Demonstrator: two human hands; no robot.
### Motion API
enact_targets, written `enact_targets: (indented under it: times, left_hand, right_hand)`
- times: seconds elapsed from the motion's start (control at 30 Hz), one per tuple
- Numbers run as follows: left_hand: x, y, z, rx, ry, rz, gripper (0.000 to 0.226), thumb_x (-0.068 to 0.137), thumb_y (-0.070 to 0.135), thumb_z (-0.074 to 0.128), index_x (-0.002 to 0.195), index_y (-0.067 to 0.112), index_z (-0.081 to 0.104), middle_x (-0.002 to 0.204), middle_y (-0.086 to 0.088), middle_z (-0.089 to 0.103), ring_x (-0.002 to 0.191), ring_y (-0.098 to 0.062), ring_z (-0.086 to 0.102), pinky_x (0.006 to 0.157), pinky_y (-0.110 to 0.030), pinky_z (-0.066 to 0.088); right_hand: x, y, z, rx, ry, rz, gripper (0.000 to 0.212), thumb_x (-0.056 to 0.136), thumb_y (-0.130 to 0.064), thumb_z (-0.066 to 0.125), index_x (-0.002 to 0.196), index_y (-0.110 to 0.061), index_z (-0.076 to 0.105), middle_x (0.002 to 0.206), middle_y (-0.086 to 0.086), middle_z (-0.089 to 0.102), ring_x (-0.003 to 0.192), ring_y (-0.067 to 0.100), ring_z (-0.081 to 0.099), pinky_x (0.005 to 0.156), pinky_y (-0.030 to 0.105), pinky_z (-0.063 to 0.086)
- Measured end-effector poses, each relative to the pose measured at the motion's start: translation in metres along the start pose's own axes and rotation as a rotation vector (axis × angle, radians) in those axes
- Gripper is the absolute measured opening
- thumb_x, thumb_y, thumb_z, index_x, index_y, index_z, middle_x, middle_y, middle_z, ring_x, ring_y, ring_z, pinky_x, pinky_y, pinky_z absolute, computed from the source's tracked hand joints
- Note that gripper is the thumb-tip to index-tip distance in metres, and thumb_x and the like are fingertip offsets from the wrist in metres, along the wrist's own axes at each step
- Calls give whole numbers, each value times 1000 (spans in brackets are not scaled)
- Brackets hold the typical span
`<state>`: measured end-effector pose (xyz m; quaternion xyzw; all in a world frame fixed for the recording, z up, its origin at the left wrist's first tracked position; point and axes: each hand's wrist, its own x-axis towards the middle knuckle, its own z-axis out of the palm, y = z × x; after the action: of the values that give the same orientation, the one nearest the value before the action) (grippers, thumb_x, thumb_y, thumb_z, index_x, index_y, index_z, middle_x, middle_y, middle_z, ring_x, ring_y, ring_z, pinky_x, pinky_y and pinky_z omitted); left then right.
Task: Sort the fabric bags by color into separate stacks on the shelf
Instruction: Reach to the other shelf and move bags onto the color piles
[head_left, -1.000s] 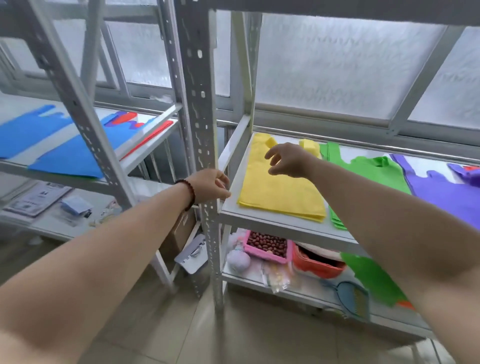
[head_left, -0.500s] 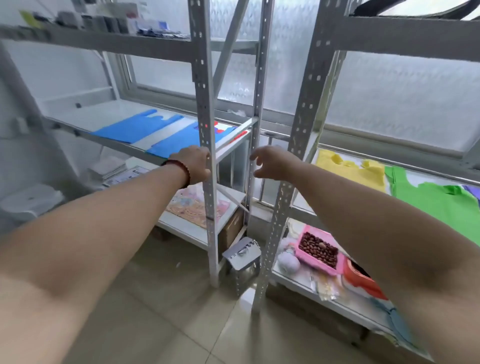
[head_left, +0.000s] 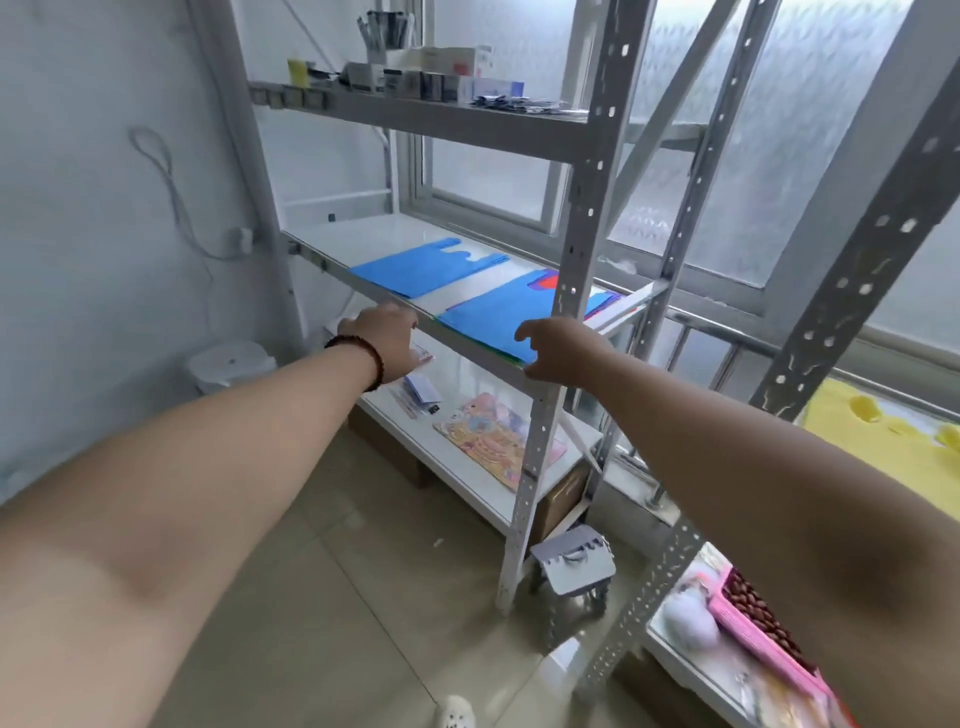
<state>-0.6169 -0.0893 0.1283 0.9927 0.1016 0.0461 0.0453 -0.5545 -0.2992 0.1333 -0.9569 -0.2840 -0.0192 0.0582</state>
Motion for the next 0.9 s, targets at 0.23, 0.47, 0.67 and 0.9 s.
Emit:
enact_targets:
  times: [0.23, 0.47, 0.67, 0.9]
  left_hand:
    - [84, -29, 19, -1, -58, -36, 50, 87, 30, 53, 134, 17, 43, 139, -9, 43, 125, -27, 44, 104, -44, 39]
    - [217, -36, 27, 1, -99, 13, 50, 89, 30, 50, 136, 18, 40, 143, -7, 39, 127, -27, 43, 103, -41, 39]
    - [310, -39, 47, -104, -143, 56, 50, 88, 24, 53, 136, 14, 41, 141, -11, 39, 127, -30, 43, 105, -42, 38]
    - [386, -50, 112, -186, -295, 104, 50, 88, 24, 55, 134, 9, 43, 141, -14, 40, 127, -29, 43, 106, -36, 36]
  right_hand:
    - [103, 3, 27, -7, -18, -36, 50, 86, -19, 57, 135, -23, 46, 127, 5, 58, 116, 26, 53, 89, 37, 50]
    - [225, 43, 31, 7, -36, 62, 50, 87, -20, 55, 136, -22, 44, 131, 6, 54, 117, 27, 53, 89, 41, 50]
    - [303, 69, 48, 25, 22, 218, 38, 86, -12, 52, 123, -11, 51, 120, 10, 58, 105, 32, 59, 73, 35, 45]
    - [349, 97, 94, 27, -40, 425, 34, 86, -10, 49, 120, -11, 51, 118, 9, 56, 105, 32, 57, 69, 31, 40]
